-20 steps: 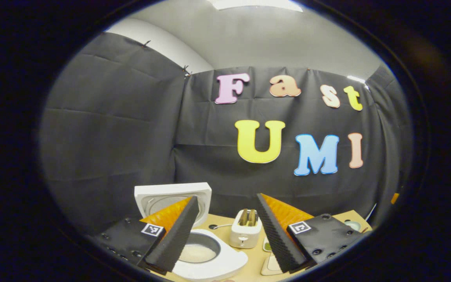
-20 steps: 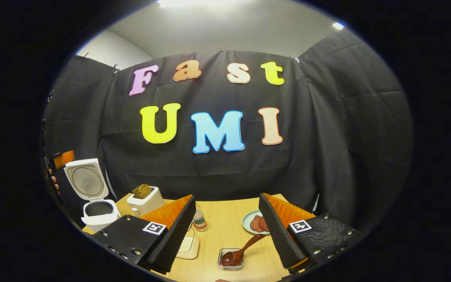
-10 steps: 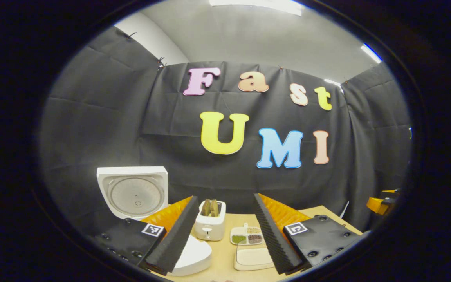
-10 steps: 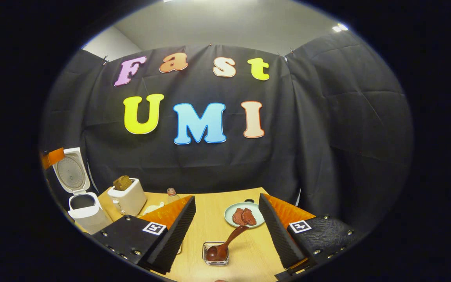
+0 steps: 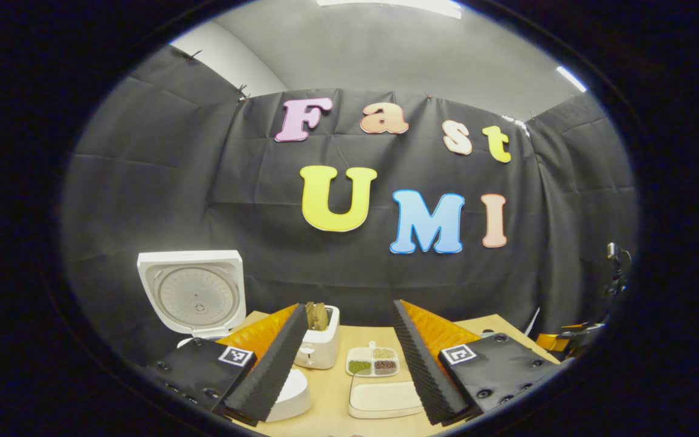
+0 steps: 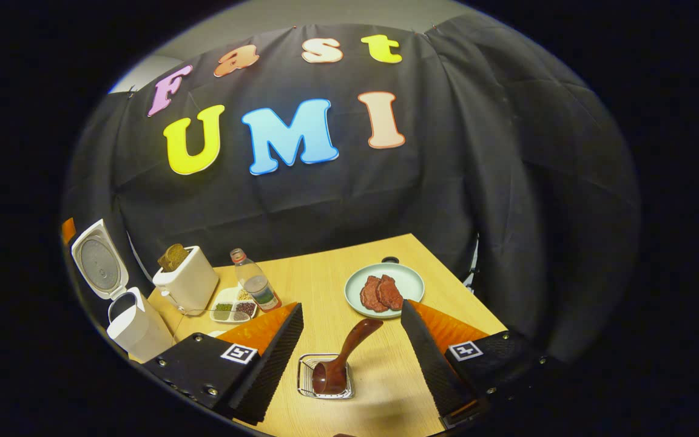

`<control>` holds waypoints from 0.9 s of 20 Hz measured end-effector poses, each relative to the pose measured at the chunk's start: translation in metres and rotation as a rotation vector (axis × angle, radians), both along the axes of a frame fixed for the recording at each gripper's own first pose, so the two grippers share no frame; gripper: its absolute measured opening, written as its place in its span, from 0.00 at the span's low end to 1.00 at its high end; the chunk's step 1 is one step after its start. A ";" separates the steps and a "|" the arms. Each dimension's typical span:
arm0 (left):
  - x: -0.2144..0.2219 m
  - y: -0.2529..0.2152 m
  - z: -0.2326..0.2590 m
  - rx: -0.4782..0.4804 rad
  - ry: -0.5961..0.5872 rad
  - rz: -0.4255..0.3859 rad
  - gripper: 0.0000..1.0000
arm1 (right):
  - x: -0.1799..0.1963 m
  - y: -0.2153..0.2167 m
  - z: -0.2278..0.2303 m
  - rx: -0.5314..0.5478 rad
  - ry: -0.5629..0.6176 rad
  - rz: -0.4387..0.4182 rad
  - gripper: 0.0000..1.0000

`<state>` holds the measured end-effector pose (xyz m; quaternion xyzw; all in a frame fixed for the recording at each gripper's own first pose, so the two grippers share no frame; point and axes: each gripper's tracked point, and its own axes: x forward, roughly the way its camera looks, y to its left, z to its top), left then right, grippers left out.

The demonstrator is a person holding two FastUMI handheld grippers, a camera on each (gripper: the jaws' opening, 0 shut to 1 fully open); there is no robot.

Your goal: Close the left gripper, press the button to open the rice cooker; take a wooden spoon from the chopstick holder with the right hand, scoop a spoonful of rice and pour it into the rice cooker, then put the wooden spoon back into the chopstick holder.

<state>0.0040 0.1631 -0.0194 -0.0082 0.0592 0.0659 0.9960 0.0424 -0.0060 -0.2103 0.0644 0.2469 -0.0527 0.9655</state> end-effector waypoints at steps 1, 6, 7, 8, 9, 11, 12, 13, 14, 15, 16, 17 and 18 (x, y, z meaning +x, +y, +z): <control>0.001 -0.001 -0.001 0.002 0.006 0.008 0.97 | 0.004 -0.004 -0.015 0.019 0.032 -0.007 0.99; 0.002 -0.006 -0.009 0.005 0.036 0.030 0.97 | 0.019 -0.004 -0.067 0.110 0.142 -0.001 0.99; 0.003 -0.009 -0.010 -0.022 0.039 0.033 0.99 | 0.024 -0.004 -0.074 0.113 0.157 0.003 0.99; 0.003 -0.008 -0.013 -0.041 0.046 0.042 0.99 | 0.028 -0.003 -0.082 0.120 0.172 0.008 0.98; 0.004 -0.006 -0.014 -0.044 0.055 0.057 1.00 | 0.032 -0.003 -0.087 0.128 0.180 0.012 0.98; 0.007 -0.003 -0.019 -0.035 0.066 0.084 1.00 | 0.042 -0.005 -0.091 0.148 0.188 0.011 0.90; 0.009 -0.004 -0.018 -0.034 0.066 0.088 1.00 | 0.044 -0.003 -0.094 0.168 0.195 0.012 0.84; 0.011 -0.007 -0.020 -0.036 0.072 0.087 0.97 | 0.045 0.000 -0.096 0.191 0.208 0.020 0.82; 0.011 -0.011 -0.026 -0.034 0.084 0.090 1.00 | 0.045 0.003 -0.100 0.207 0.221 0.029 0.77; 0.012 -0.012 -0.031 -0.028 0.097 0.092 1.00 | 0.046 0.005 -0.100 0.214 0.225 0.041 0.75; 0.012 -0.014 -0.035 -0.022 0.106 0.091 1.00 | 0.047 0.004 -0.103 0.215 0.230 0.033 0.62; 0.014 -0.016 -0.038 -0.026 0.114 0.086 1.00 | 0.045 0.008 -0.100 0.239 0.231 0.051 0.48; 0.014 -0.016 -0.041 -0.025 0.123 0.091 0.99 | 0.043 0.012 -0.103 0.242 0.251 0.069 0.41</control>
